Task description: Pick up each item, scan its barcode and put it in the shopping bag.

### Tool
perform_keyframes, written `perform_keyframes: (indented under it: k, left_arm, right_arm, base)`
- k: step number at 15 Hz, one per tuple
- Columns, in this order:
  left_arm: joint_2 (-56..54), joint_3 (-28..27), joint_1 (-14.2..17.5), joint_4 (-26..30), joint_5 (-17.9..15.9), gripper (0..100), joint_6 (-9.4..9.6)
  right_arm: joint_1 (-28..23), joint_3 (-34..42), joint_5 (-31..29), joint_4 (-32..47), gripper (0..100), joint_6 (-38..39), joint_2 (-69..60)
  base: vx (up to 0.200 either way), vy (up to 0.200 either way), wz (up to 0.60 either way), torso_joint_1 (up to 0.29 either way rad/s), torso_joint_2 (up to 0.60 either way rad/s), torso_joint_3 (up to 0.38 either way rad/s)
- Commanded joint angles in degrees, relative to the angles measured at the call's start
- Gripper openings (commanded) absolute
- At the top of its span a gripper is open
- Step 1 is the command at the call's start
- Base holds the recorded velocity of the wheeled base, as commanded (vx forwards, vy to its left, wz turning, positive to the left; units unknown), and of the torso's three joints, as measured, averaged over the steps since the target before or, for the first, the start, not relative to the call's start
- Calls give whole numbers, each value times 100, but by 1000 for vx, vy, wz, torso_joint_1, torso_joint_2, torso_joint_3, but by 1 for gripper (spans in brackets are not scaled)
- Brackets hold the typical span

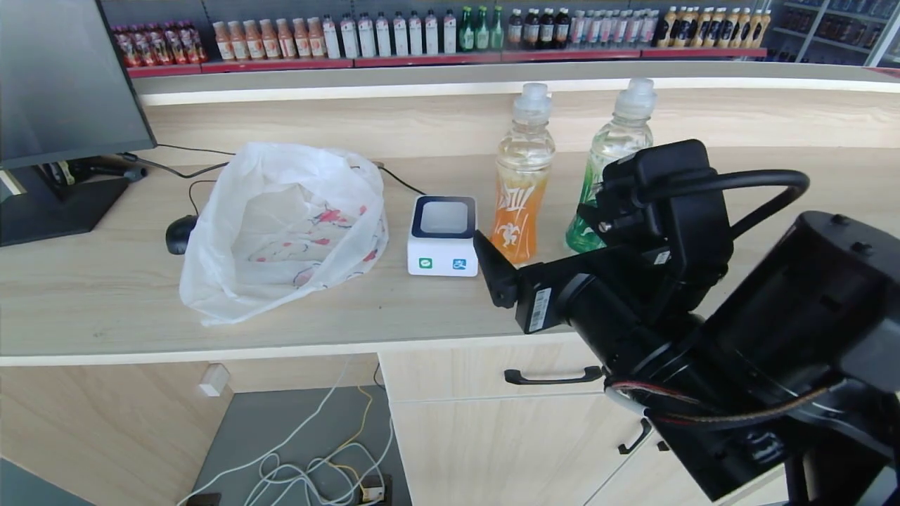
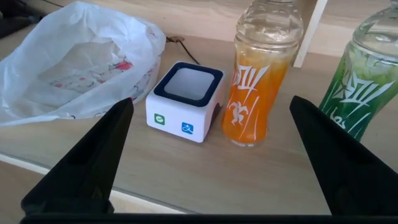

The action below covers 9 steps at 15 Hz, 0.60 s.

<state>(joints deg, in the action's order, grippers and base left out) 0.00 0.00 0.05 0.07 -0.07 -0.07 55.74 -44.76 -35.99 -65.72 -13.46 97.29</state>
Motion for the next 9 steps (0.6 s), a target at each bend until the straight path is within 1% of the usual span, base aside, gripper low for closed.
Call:
perform_keyframes:
  k: [1, 6, 9]
  left_arm:
    - [0, 0, 4, -7, -1, 100, -1]
    - [0, 0, 4, 1, -1, 100, -1]
    - [0, 0, 4, 1, -1, 100, -1]
  right_arm:
    - [-54, -129, -5, -20, 100, 1, 325]
    - [-458, -138, 30, -46, 100, 1, 440]
    - [-810, -155, 312, -46, 100, 1, 492]
  base:
    - [0, 0, 0, 0, 0, 0]
    - [0, 0, 0, 0, 0, 0]
    - [0, 0, 0, 0, 0, 0]
